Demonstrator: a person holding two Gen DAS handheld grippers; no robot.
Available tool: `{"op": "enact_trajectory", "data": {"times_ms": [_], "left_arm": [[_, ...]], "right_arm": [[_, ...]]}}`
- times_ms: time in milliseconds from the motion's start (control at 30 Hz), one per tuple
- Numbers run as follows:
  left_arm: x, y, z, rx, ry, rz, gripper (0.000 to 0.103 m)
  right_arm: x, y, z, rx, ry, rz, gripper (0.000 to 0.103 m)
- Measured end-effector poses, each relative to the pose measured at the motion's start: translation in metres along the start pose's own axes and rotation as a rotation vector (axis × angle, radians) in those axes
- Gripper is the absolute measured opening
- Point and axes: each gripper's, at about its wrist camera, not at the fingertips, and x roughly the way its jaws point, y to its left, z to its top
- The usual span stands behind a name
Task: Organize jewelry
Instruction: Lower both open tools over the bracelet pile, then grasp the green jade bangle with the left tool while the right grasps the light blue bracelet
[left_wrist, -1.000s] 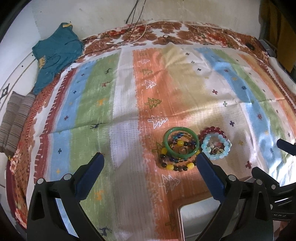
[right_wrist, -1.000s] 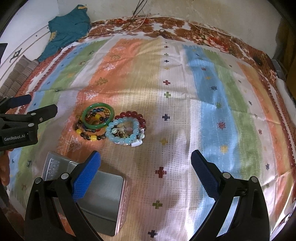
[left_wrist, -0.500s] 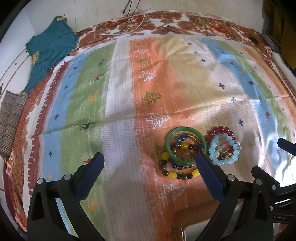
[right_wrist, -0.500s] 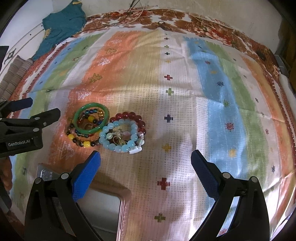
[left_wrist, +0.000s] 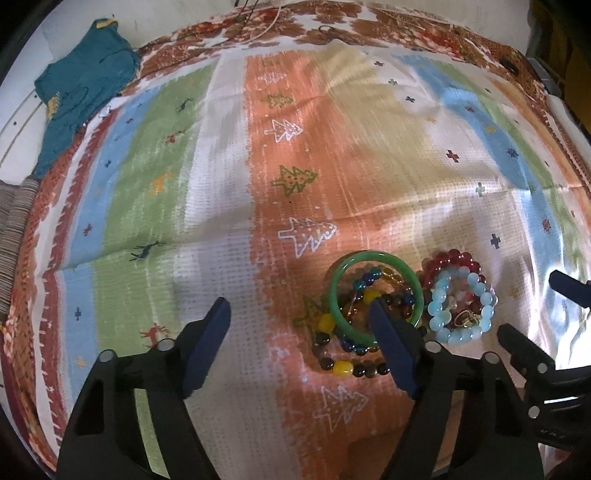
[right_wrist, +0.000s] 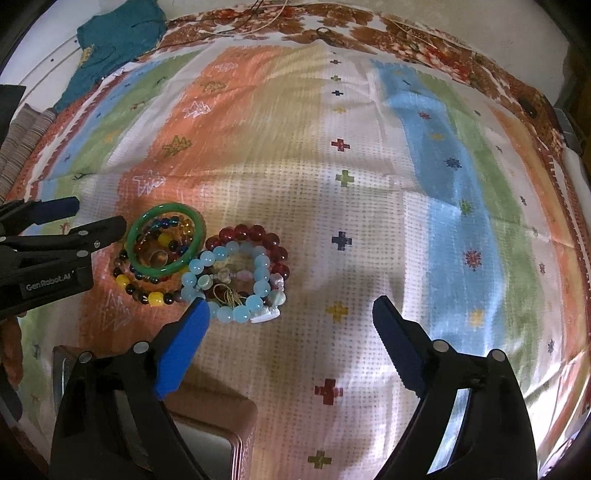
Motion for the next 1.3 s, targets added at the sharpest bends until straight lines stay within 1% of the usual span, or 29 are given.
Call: {"op": "enact_trajectory", "data": {"times_ms": [33, 100, 233, 267, 333, 367, 400, 467, 533, 567, 633, 700, 733, 800, 833, 867, 933, 967, 1033, 1200, 1233, 1300], "left_arm": [[0.003, 0.000, 0.000, -0.004, 0.009, -0.004, 0.070], [0.007, -0.001, 0.001, -0.003, 0.021, -0.004, 0.066], [0.014, 0.001, 0.003, -0.015, 0.036, -0.019, 0.063], [0.015, 0.002, 0.004, -0.019, 0.040, -0.020, 0.061], [0.018, 0.002, 0.005, -0.022, 0.048, -0.020, 0.058], [0.021, 0.002, 0.005, -0.019, 0.052, -0.019, 0.055], [0.022, 0.001, 0.006, -0.015, 0.056, -0.019, 0.051], [0.026, 0.000, 0.005, -0.006, 0.062, -0.017, 0.050], [0.029, -0.001, 0.006, 0.000, 0.066, -0.015, 0.050], [0.031, -0.002, 0.006, 0.000, 0.066, -0.013, 0.050], [0.033, -0.002, 0.007, -0.001, 0.069, -0.018, 0.046], [0.033, -0.003, 0.007, 0.002, 0.067, -0.030, 0.036], [0.033, -0.003, 0.007, 0.003, 0.064, -0.029, 0.034], [0.031, -0.005, 0.007, 0.010, 0.060, -0.022, 0.025], [0.031, -0.007, 0.007, 0.018, 0.058, -0.016, 0.023], [0.031, -0.008, 0.006, 0.023, 0.058, -0.012, 0.018], [0.030, -0.010, 0.006, 0.027, 0.058, -0.006, 0.012], [0.030, -0.010, 0.005, 0.028, 0.060, -0.005, 0.007], [0.030, -0.011, 0.005, 0.031, 0.062, 0.002, 0.006], [0.029, -0.010, 0.005, 0.021, 0.061, -0.001, 0.006], [0.028, -0.009, 0.005, 0.014, 0.059, -0.006, 0.006], [0.026, -0.007, 0.006, 0.007, 0.058, -0.016, 0.006]], "right_arm": [[0.003, 0.001, 0.001, -0.004, 0.007, 0.002, 0.087], [0.008, 0.002, 0.002, -0.011, 0.017, 0.000, 0.086], [0.014, 0.003, 0.003, -0.024, 0.026, -0.023, 0.082], [0.015, 0.003, 0.004, -0.028, 0.024, -0.029, 0.081], [0.018, 0.001, 0.007, -0.021, 0.032, -0.016, 0.073], [0.021, 0.001, 0.008, -0.017, 0.039, -0.008, 0.067], [0.022, 0.001, 0.008, -0.016, 0.043, -0.005, 0.066], [0.027, 0.002, 0.009, -0.023, 0.055, -0.004, 0.062], [0.031, 0.003, 0.009, -0.026, 0.065, -0.001, 0.056], [0.033, 0.003, 0.010, -0.027, 0.069, 0.002, 0.055], [0.036, 0.005, 0.010, -0.033, 0.078, 0.005, 0.051], [0.037, 0.007, 0.010, -0.046, 0.081, -0.006, 0.047], [0.037, 0.007, 0.010, -0.052, 0.080, -0.015, 0.045], [0.035, 0.010, 0.010, -0.077, 0.070, -0.035, 0.041], [0.034, 0.011, 0.011, -0.082, 0.066, -0.042, 0.035], [0.033, 0.011, 0.011, -0.084, 0.065, -0.048, 0.027], [0.032, 0.011, 0.012, -0.087, 0.067, -0.049, 0.021], [0.033, 0.011, 0.011, -0.085, 0.074, -0.040, 0.018], [0.033, 0.009, 0.011, -0.073, 0.078, -0.024, 0.016], [0.033, 0.007, 0.011, -0.058, 0.079, -0.007, 0.014], [0.033, 0.007, 0.011, -0.053, 0.078, -0.003, 0.012], [0.033, 0.007, 0.011, -0.052, 0.076, 0.002, 0.012]]}}
